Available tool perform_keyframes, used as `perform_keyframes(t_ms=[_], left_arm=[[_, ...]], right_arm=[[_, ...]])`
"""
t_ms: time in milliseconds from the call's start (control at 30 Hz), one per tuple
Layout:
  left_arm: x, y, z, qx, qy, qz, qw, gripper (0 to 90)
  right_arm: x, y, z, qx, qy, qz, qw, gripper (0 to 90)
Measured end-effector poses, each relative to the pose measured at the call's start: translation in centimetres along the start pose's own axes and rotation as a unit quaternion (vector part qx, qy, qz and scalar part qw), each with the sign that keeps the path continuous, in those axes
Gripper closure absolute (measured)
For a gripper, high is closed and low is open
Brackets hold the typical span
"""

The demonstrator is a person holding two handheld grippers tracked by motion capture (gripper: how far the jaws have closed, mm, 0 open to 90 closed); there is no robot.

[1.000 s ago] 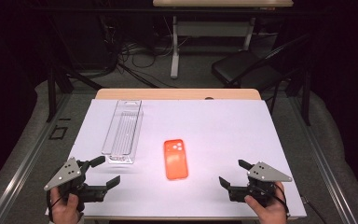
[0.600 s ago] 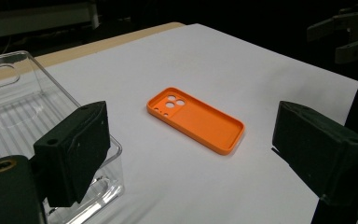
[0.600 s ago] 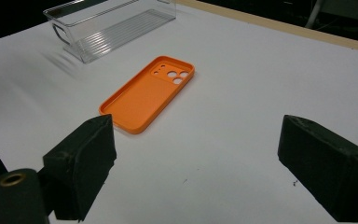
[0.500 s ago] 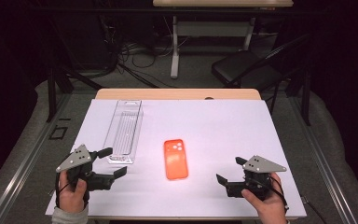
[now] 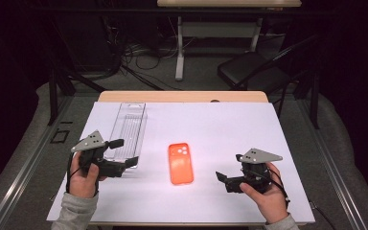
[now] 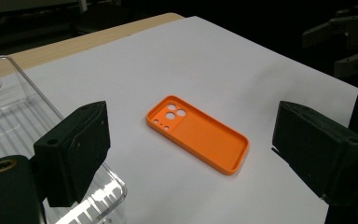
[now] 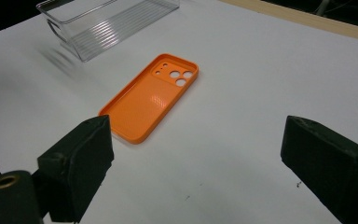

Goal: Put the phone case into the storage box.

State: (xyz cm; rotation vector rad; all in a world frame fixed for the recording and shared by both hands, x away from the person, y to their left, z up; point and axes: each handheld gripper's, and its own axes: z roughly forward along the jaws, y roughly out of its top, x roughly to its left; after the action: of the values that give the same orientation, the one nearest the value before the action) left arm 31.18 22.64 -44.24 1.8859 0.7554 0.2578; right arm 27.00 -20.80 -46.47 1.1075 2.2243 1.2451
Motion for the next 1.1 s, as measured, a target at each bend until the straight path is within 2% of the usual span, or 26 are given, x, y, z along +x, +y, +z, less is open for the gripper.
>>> perform_keyframes(t_ms=[233,333,567,667,900,1067,1100], left_arm=[[0.6,0.6,0.8,0.003,-0.002,-0.007,1.0,10.7],[1.0,0.8,1.3,0.008,-0.005,-0.017,0.9998,8.1],[1.7,1.2,1.6,0.017,-0.001,-0.021,0.9996,2.8],[2.0,1.5,1.8,0.02,0.009,-0.028,0.9994,1.7],[2.8,2.2,1.9,0.02,0.015,-0.04,0.9989,1.7],[3.3,2.7,2.1,0.018,0.033,-0.042,0.9984,1.7],[3.4,2.8,2.2,0.017,0.036,-0.049,0.998,1.8]], right_arm=[[-0.3,0.7,1.0,0.009,0.002,0.004,1.0,7.9],[-0.5,1.1,1.5,0.019,0.006,0.004,0.9998,5.8],[-0.6,1.7,2.2,0.029,0.011,0.012,0.9994,4.1],[-0.6,2.1,2.6,0.037,0.009,0.009,0.9992,2.9],[-0.5,3.1,3.9,0.057,0.009,0.018,0.9982,0.0],[-0.3,3.8,4.9,0.066,0.011,0.021,0.9975,0.0],[-0.2,3.9,5.0,0.072,0.012,0.022,0.9971,0.0]])
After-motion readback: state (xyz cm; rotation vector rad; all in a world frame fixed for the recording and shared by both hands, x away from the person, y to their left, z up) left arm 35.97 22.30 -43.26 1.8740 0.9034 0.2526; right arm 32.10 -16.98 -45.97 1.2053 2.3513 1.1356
